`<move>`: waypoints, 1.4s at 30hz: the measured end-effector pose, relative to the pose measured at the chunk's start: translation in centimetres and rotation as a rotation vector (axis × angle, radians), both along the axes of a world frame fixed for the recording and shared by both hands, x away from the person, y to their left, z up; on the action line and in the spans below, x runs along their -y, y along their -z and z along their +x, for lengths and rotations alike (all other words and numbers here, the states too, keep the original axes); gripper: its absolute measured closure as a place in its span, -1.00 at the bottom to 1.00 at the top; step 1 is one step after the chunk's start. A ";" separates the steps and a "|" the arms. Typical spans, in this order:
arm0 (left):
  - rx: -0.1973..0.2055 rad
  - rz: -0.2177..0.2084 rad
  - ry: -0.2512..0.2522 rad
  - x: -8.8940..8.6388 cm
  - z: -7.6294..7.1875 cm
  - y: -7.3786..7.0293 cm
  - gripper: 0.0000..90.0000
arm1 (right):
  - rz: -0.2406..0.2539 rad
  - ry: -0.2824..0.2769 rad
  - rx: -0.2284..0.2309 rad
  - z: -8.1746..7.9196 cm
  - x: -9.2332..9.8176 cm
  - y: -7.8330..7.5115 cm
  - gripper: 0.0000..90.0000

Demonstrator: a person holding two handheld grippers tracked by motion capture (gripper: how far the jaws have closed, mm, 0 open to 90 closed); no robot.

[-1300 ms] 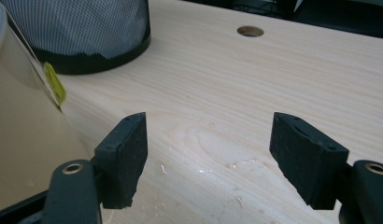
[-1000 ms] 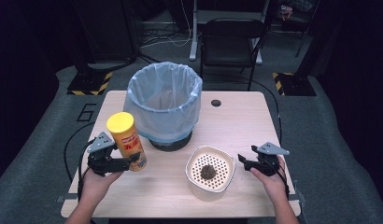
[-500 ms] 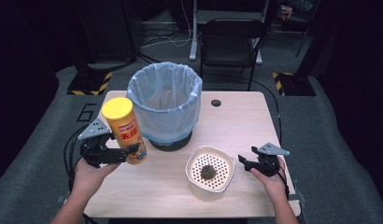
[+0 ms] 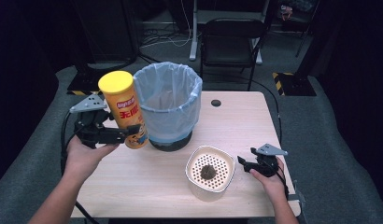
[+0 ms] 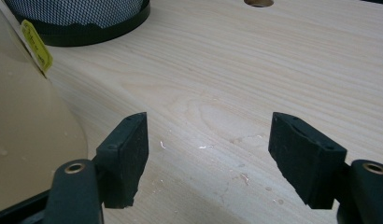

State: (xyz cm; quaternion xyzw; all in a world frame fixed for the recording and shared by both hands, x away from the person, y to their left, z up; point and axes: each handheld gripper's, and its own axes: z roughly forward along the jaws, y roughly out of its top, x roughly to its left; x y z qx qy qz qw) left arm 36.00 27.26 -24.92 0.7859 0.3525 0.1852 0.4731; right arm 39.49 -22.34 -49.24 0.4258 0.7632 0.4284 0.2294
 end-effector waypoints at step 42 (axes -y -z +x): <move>0.036 -0.016 -0.086 5.1 9.4 -6.1 -0.46 | 0.017 -0.007 0.001 0.0 -0.3 0.0 -0.36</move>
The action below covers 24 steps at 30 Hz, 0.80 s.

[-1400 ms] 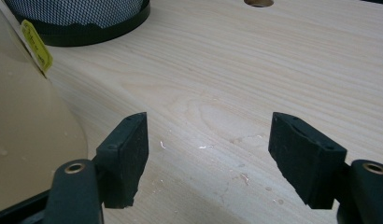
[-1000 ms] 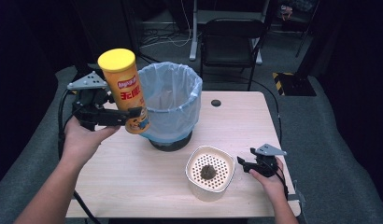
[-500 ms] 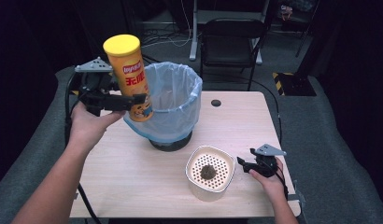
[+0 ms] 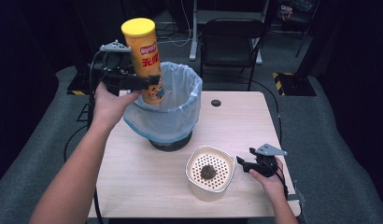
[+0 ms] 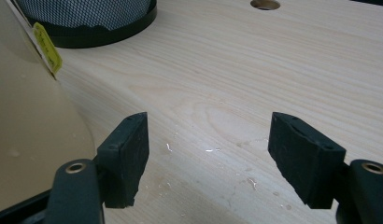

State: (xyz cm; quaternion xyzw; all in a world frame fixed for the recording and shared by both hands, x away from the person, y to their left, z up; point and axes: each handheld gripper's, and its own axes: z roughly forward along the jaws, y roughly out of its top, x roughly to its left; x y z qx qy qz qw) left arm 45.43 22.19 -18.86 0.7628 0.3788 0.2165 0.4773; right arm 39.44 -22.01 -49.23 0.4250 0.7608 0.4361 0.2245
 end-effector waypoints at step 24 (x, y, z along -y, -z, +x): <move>-0.024 0.018 -0.100 2.2 5.3 5.4 -0.47 | -0.008 -0.030 0.000 0.1 -0.2 0.1 -0.35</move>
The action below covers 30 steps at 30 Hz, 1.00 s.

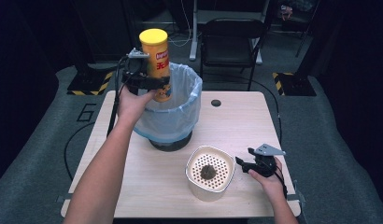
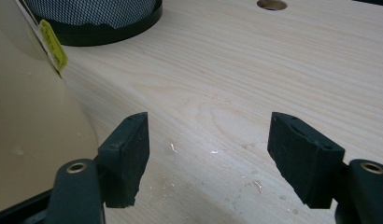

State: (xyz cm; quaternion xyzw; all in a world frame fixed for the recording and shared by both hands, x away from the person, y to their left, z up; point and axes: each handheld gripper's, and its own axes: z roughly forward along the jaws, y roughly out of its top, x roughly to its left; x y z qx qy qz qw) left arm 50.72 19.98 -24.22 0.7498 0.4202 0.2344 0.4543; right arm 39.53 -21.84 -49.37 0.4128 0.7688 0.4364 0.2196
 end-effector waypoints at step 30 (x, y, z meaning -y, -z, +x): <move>-0.073 0.068 -0.057 -0.1 1.2 1.6 -0.75 | 0.002 0.000 0.004 0.0 -0.1 0.1 -0.34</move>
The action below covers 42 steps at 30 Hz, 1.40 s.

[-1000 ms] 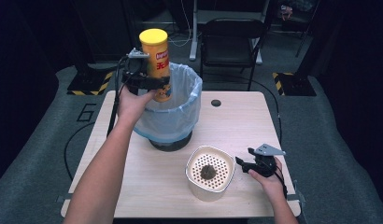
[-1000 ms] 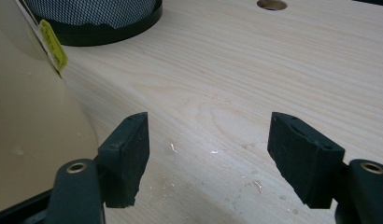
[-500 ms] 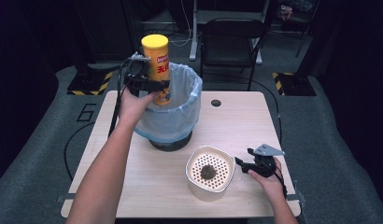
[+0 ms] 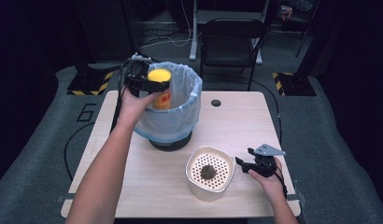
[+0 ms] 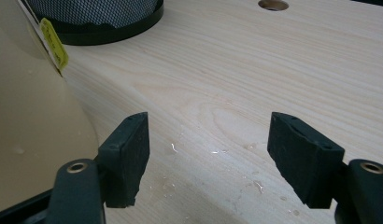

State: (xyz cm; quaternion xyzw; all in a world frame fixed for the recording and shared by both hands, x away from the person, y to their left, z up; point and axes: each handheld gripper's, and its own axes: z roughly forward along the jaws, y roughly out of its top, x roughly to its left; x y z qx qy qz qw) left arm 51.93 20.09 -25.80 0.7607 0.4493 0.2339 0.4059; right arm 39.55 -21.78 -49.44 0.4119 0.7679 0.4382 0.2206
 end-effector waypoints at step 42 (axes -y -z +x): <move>0.040 -0.124 0.197 -6.9 -8.7 -0.2 -0.20 | -0.002 0.013 0.014 -0.2 0.3 -0.2 -0.34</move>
